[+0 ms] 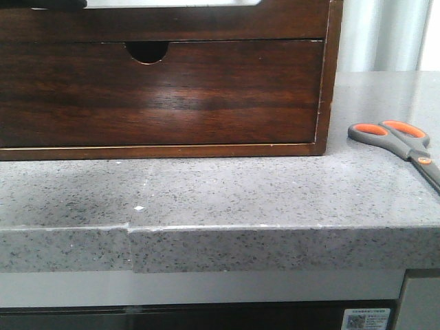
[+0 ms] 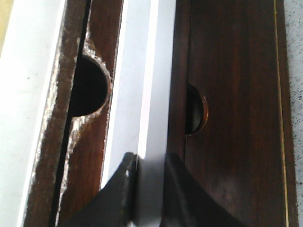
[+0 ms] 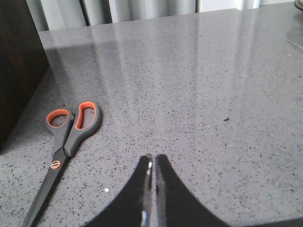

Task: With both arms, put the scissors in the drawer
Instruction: 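Pull the drawer out toward the robot with the left gripper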

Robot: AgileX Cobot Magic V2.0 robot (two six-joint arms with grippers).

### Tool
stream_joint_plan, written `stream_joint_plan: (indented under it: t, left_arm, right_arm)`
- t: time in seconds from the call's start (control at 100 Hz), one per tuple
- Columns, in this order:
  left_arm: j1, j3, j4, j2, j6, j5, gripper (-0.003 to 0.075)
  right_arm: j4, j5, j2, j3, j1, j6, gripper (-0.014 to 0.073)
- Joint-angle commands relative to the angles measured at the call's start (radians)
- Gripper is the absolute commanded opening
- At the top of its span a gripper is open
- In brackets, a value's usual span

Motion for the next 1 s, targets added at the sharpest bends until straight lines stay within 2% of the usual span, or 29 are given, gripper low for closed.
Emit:
stream_joint_plan:
  t: [0.0, 0.26, 0.44, 0.71, 0.99]
  left_arm:
    - [-0.009, -0.017, -0.001, -0.008, -0.019, 0.01, -0.0022]
    - [-0.009, -0.012, -0.003, -0.035, -0.023, -0.004, -0.0022]
    - [-0.009, -0.003, -0.005, -0.081, -0.025, -0.084, -0.0022]
    - [-0.009, 0.112, -0.005, -0.184, -0.025, -0.156, -0.0022]
    - [-0.009, 0.219, -0.003, -0.362, -0.025, -0.296, -0.0022]
  right_arm:
    - [-0.005, -0.072, 0.02, -0.031, -0.005, -0.005, -0.0041]
    - [-0.005, -0.072, 0.02, -0.031, -0.005, -0.005, -0.0041]
    - [-0.005, -0.072, 0.02, -0.031, -0.005, -0.005, -0.0041]
    - [-0.005, -0.068, 0.02, -0.031, -0.005, -0.005, -0.0041]
    - [-0.005, -0.068, 0.02, -0.031, -0.005, -0.005, -0.0041]
